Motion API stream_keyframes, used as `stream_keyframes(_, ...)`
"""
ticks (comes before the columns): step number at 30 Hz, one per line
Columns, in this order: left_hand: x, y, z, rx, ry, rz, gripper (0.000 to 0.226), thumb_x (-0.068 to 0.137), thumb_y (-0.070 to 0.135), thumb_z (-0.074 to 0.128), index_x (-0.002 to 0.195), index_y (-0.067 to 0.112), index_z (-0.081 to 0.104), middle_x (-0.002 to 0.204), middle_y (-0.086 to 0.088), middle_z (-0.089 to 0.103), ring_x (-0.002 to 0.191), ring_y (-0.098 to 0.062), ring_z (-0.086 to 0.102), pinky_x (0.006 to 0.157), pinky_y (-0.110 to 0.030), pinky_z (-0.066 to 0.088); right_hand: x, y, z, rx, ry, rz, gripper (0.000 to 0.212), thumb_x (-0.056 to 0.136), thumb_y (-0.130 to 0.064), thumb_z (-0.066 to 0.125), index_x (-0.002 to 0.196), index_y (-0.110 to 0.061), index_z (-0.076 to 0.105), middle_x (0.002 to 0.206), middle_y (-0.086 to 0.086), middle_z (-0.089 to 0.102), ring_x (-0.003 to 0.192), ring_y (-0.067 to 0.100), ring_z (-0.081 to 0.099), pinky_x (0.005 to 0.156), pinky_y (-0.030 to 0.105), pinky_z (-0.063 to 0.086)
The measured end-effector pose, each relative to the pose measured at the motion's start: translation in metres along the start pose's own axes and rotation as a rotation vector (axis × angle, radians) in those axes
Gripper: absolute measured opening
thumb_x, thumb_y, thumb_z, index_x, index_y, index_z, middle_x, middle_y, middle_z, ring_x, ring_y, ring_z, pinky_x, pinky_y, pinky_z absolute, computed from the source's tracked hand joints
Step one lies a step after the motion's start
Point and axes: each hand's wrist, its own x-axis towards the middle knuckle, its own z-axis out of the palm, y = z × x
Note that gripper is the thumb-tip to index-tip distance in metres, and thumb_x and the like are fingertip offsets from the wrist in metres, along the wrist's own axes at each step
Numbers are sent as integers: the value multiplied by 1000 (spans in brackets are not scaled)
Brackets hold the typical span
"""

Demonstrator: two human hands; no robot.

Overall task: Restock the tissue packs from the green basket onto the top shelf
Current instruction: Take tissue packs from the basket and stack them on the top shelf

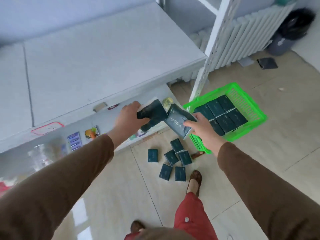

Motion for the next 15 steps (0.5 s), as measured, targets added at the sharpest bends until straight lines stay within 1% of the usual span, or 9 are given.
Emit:
stream_keyframes(1, -21, -20, -25, -38, 29, -41, 42, 76, 36, 76, 108, 22, 54, 96, -1, 63, 82, -23, 60, 68, -35, 53, -18, -16, 25, 27, -51, -7, 29, 83, -21, 74, 105, -21, 55, 115, 5, 62, 103, 22, 62, 88, 46, 53)
stream_keyframes(2, -40, -39, -50, -72, 55, -81, 45, 77, 36, 76, 112, 21, 52, 98, -1, 62, 81, -23, 59, 63, -32, 49, -33, -31, 51, 62, -98, -10, 28, 86, -23, 72, 107, -23, 54, 118, 2, 60, 105, 19, 60, 87, 49, 55)
stream_keyframes(5, -88, -99, -120, -150, 142, -179, 45, 78, 38, 76, 111, 23, 50, 100, 1, 62, 74, -18, 58, 52, -28, 41, -67, -67, 130, 114, -210, -50, 26, 91, -29, 69, 110, -25, 53, 122, -2, 58, 108, 20, 60, 70, 45, 61)
stream_keyframes(6, -100, -118, -141, -163, 166, -204, 43, 79, 39, 76, 109, 24, 50, 98, 3, 62, 73, -15, 59, 51, -27, 39, -76, -79, 155, 113, -241, -66, 25, 91, -31, 69, 109, -26, 52, 122, -1, 57, 106, 21, 62, 68, 45, 62)
stream_keyframes(8, -119, -155, -179, -200, 216, -243, 42, 78, 40, 76, 107, 24, 51, 98, 3, 65, 77, -15, 61, 56, -28, 42, -87, -101, 204, 105, -294, -111, 27, 92, -31, 69, 109, -24, 49, 117, 0, 57, 95, 21, 66, 73, 48, 62)
stream_keyframes(10, -132, -190, -212, -225, 263, -280, 41, 79, 39, 76, 108, 23, 51, 100, 3, 66, 84, -17, 62, 61, -29, 42, -91, -123, 249, 113, -344, -161, 39, 88, -22, 75, 114, -24, 47, 118, 3, 56, 101, 25, 67, 74, 48, 62)
stream_keyframes(11, -136, -206, -227, -237, 284, -295, 41, 79, 37, 77, 109, 22, 51, 101, 3, 65, 86, -17, 61, 62, -28, 41, -91, -132, 271, 102, -360, -189, 49, 84, -17, 78, 118, -24, 44, 120, 5, 55, 105, 27, 66, 71, 46, 62)
stream_keyframes(13, -141, -237, -254, -263, 327, -320, 42, 79, 35, 77, 109, 20, 51, 102, 3, 65, 86, -15, 60, 63, -28, 42, -86, -151, 314, 62, -375, -238, 66, 77, -9, 83, 123, -22, 38, 120, 10, 55, 105, 27, 67, 66, 38, 61)
stream_keyframes(15, -141, -269, -278, -273, 360, -354, 44, 78, 34, 78, 110, 20, 51, 102, 3, 64, 86, -14, 59, 67, -31, 45, -79, -168, 354, -3, -377, -272, 74, 74, -6, 85, 126, -21, 35, 109, 11, 55, 98, 23, 66, 70, 33, 61)
